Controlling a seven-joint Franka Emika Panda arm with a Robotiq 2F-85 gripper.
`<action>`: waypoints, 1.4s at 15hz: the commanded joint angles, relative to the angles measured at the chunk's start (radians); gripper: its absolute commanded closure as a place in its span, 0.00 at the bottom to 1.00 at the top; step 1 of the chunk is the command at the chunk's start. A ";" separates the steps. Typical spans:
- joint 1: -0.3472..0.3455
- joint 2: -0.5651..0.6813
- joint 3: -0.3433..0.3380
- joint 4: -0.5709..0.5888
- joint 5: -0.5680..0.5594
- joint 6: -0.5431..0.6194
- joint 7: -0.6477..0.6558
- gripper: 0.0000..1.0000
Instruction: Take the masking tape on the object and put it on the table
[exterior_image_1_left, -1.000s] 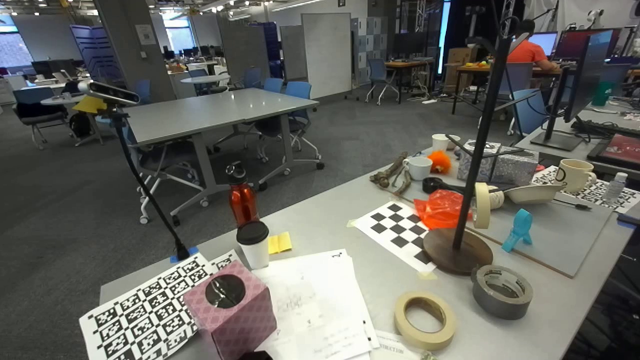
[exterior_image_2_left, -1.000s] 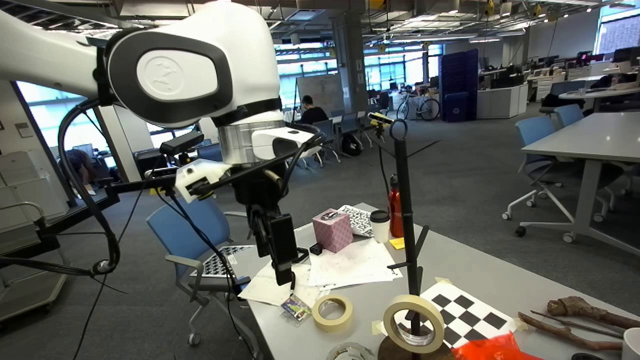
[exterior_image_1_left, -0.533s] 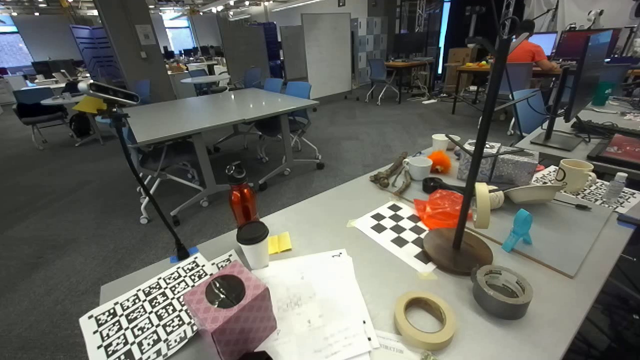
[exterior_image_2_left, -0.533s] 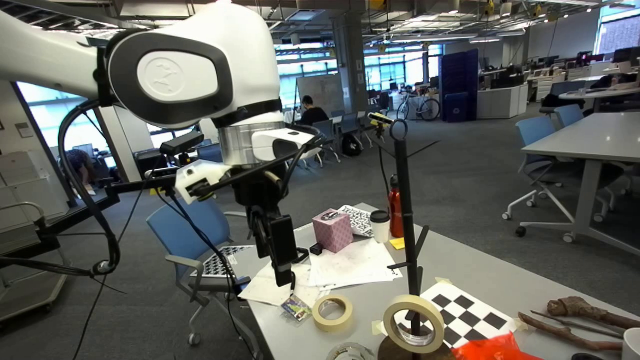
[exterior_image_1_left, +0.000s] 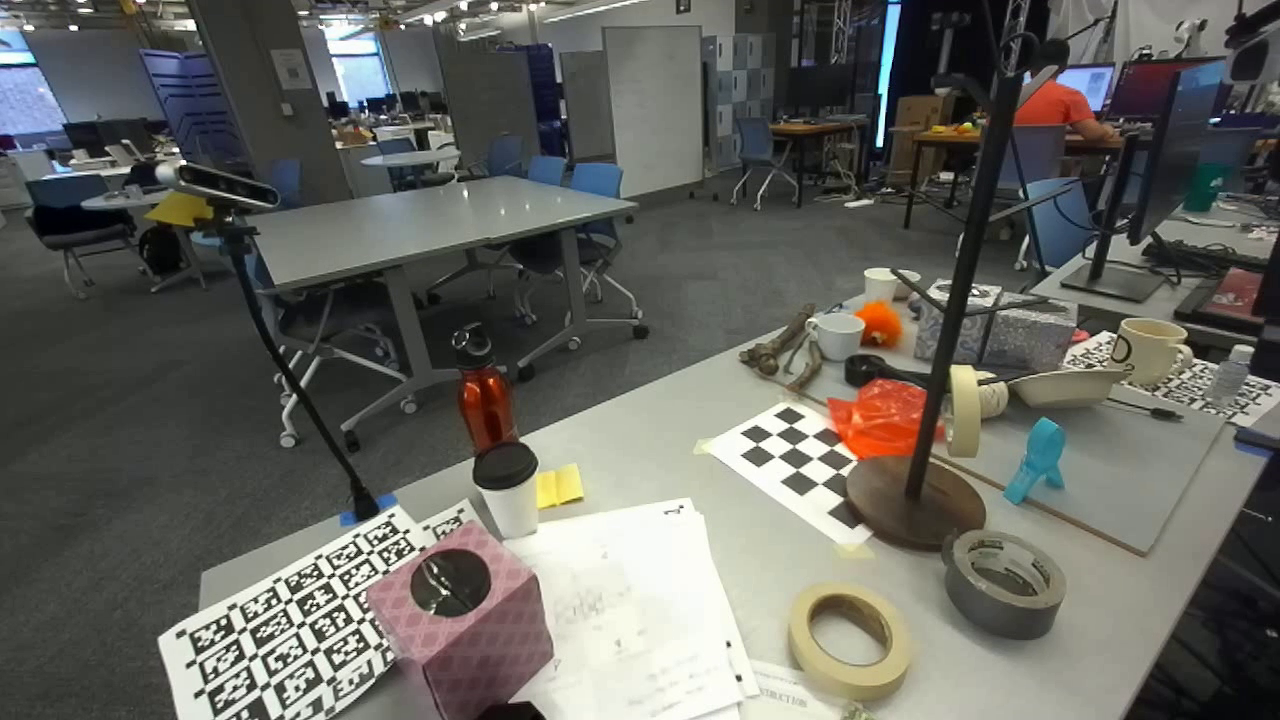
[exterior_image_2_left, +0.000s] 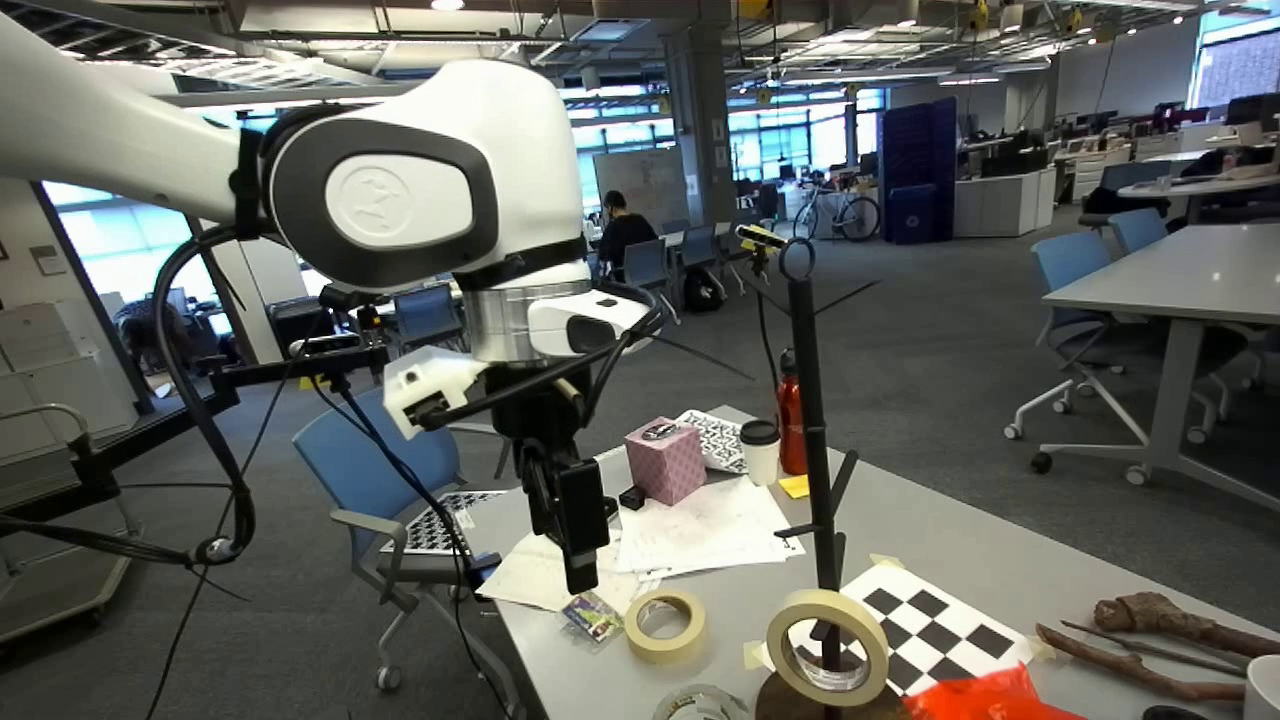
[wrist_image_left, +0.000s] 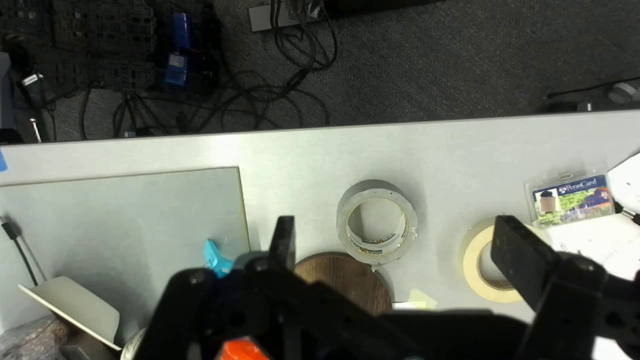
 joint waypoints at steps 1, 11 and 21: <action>0.009 0.061 0.021 0.013 0.000 0.072 0.068 0.00; 0.001 0.183 0.055 0.014 -0.051 0.267 0.323 0.00; 0.007 0.223 0.045 0.016 -0.135 0.329 0.386 0.00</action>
